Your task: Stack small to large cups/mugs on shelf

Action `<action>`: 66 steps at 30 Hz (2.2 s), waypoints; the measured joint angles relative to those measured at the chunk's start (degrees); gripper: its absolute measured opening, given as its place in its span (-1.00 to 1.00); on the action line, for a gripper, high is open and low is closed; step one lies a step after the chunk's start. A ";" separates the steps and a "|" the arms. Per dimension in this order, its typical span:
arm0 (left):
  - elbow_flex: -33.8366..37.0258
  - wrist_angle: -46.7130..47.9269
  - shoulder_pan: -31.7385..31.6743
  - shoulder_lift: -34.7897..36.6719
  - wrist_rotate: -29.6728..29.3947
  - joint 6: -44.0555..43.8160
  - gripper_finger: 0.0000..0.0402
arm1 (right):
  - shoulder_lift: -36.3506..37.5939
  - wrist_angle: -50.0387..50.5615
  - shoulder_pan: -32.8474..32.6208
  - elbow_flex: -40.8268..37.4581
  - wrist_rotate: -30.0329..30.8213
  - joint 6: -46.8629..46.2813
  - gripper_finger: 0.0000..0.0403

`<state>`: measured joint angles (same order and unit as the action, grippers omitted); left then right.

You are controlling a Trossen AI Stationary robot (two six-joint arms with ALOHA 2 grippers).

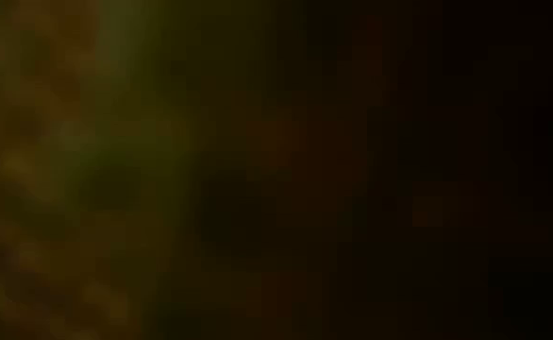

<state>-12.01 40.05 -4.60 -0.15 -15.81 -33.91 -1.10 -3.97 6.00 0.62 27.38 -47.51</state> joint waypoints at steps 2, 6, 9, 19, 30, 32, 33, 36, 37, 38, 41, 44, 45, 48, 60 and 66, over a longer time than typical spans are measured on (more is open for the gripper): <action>0.00 0.00 0.00 -0.01 0.00 0.00 -0.90 | 0.00 0.00 -0.01 0.01 0.00 0.00 -0.20; 0.00 0.00 0.02 0.00 0.02 0.00 -0.90 | 0.00 0.00 -0.02 0.00 0.02 0.00 -0.20; 0.00 0.00 0.01 -0.01 0.01 0.00 -0.90 | 0.00 0.02 0.00 0.00 0.00 0.00 -0.20; -0.02 0.00 0.00 -0.02 0.00 0.00 -0.90 | 0.00 0.00 -0.02 0.00 0.00 0.00 -0.20; 0.00 0.00 0.01 -0.01 0.01 0.00 -0.90 | 0.00 0.02 -0.02 0.00 0.01 0.00 -0.20; -0.01 0.00 0.00 0.00 0.01 0.00 -0.90 | 0.00 0.01 0.00 0.01 0.01 0.00 -0.20; 0.00 0.00 0.02 -0.01 0.01 0.00 -0.90 | 0.00 0.02 0.00 0.00 0.00 0.00 -0.20; 0.00 0.00 0.00 -0.01 0.00 0.00 -0.90 | 0.00 0.00 0.00 0.00 0.01 0.00 -0.20; 0.00 0.00 0.02 0.00 0.00 0.00 -0.90 | 0.00 0.00 0.00 0.00 0.02 0.00 -0.20; 0.00 0.00 0.02 0.00 0.02 0.00 -0.90 | 0.00 0.02 0.00 0.02 0.02 0.00 -0.20; 0.00 0.00 0.01 0.00 0.00 0.00 -0.90 | -0.01 0.02 -0.01 0.00 0.01 0.00 -0.20; 0.00 -0.02 0.01 -0.02 0.00 -0.01 -0.90 | 0.00 0.00 0.00 0.00 0.00 0.00 -0.20; 0.00 0.00 0.02 -0.01 0.00 0.00 -0.90 | 0.00 0.00 0.00 0.02 0.02 0.00 -0.20; 0.00 0.00 0.02 -0.02 0.02 0.00 -0.90 | 0.00 0.00 0.00 0.02 0.00 0.00 -0.20; 0.00 0.00 0.00 -0.01 0.00 0.00 -0.90 | 0.00 0.01 0.00 0.01 0.03 -0.04 -0.20; 0.00 0.00 0.00 0.00 0.00 0.00 -0.90 | -0.02 -3.15 0.00 0.00 3.00 -7.35 -0.20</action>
<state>-12.01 40.05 -4.60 -0.14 -15.81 -33.91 -1.12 -7.12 6.00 0.62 30.37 -54.86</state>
